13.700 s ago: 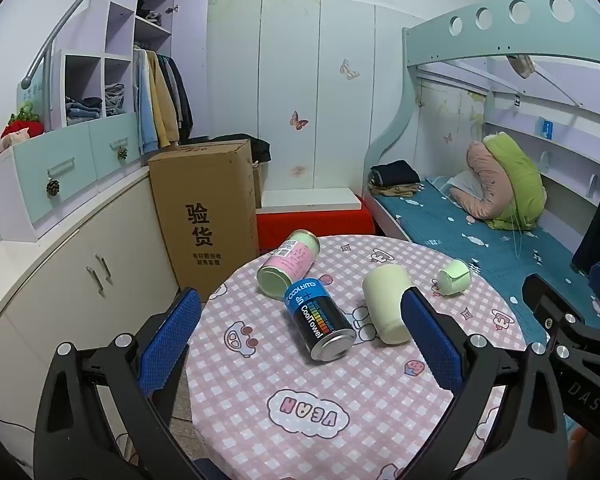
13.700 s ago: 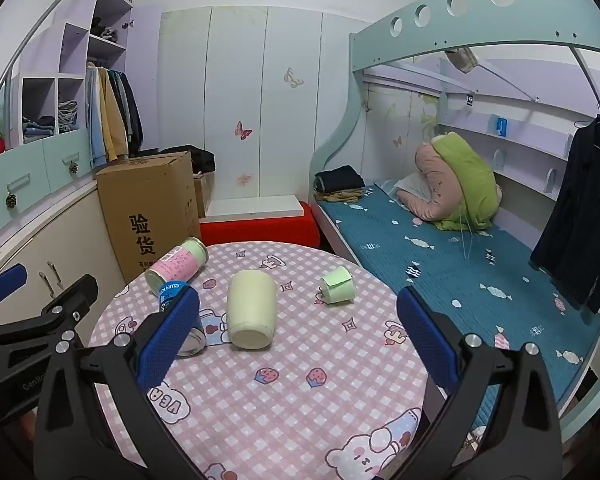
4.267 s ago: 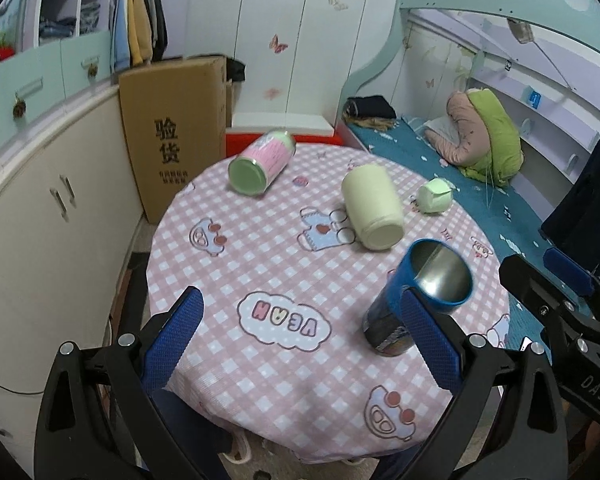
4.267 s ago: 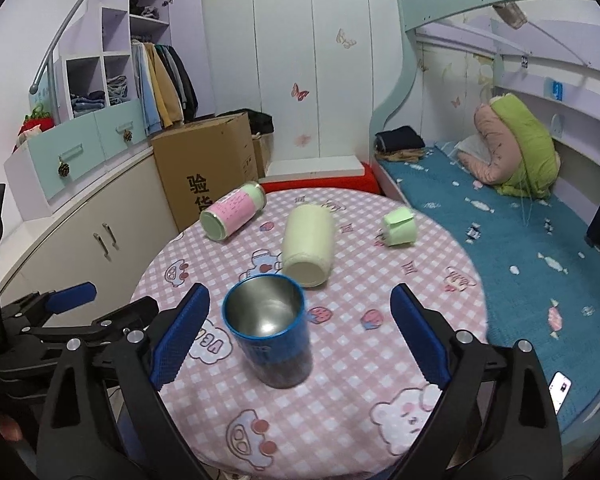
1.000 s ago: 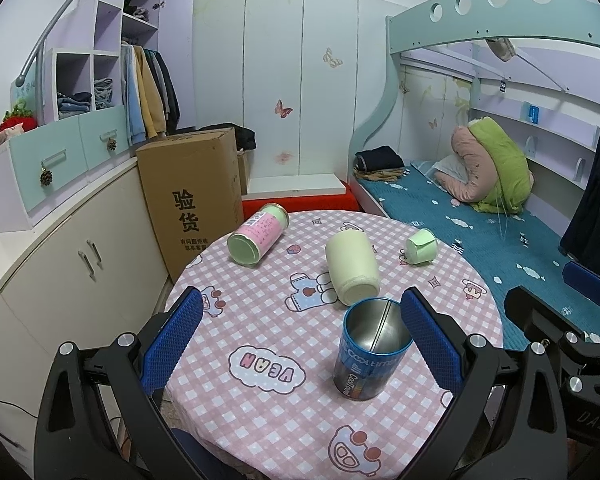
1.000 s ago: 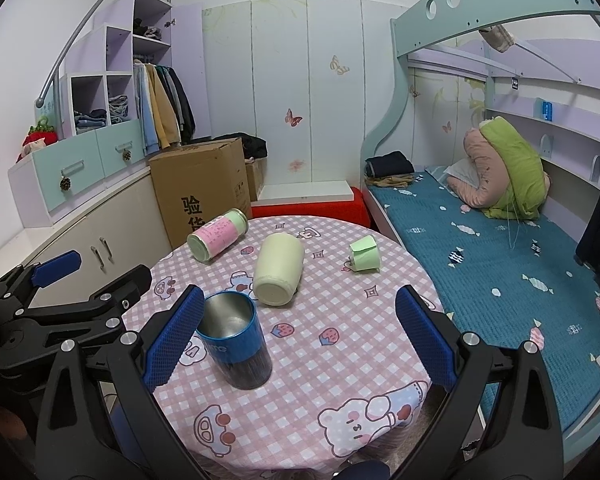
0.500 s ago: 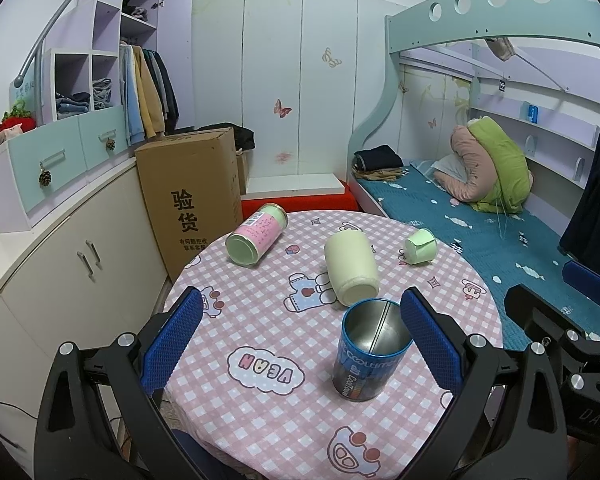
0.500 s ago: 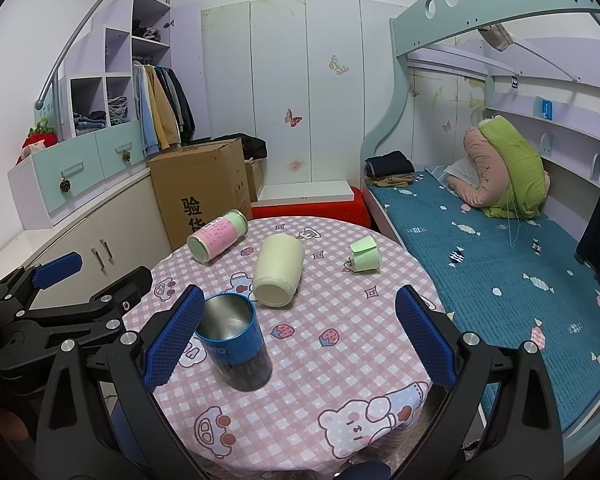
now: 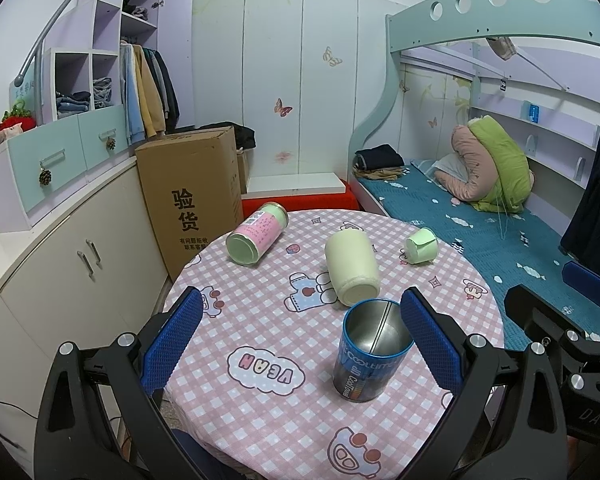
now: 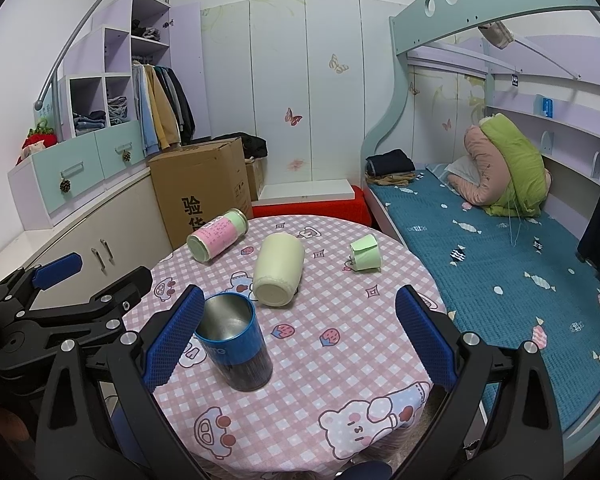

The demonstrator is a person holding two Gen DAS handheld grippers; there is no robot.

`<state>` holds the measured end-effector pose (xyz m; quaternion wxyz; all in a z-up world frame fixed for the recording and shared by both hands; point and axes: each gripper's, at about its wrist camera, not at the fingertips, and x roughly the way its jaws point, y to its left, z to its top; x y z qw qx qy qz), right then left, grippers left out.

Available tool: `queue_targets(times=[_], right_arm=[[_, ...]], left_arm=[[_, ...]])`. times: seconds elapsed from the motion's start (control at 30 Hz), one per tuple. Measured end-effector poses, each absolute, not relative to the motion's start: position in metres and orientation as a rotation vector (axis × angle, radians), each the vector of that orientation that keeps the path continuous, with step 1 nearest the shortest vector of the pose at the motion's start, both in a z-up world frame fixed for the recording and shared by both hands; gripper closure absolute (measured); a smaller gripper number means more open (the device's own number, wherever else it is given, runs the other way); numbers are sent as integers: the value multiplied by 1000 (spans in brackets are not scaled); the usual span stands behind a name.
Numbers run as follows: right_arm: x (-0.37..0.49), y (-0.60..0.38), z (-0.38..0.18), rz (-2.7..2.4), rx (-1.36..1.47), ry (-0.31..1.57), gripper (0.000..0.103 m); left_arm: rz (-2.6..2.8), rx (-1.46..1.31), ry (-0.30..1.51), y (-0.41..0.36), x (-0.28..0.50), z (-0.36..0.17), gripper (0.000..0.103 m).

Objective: Flip cup upright

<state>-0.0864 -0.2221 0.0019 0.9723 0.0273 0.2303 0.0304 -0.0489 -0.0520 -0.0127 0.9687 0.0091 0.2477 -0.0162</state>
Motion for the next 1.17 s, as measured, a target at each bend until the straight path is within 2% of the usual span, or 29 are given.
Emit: queue_targets(times=[1.17], right_arm=[[-85, -222, 2, 62, 59, 469, 6]], left_arm=[[-30, 10, 500, -50, -48, -17, 8]])
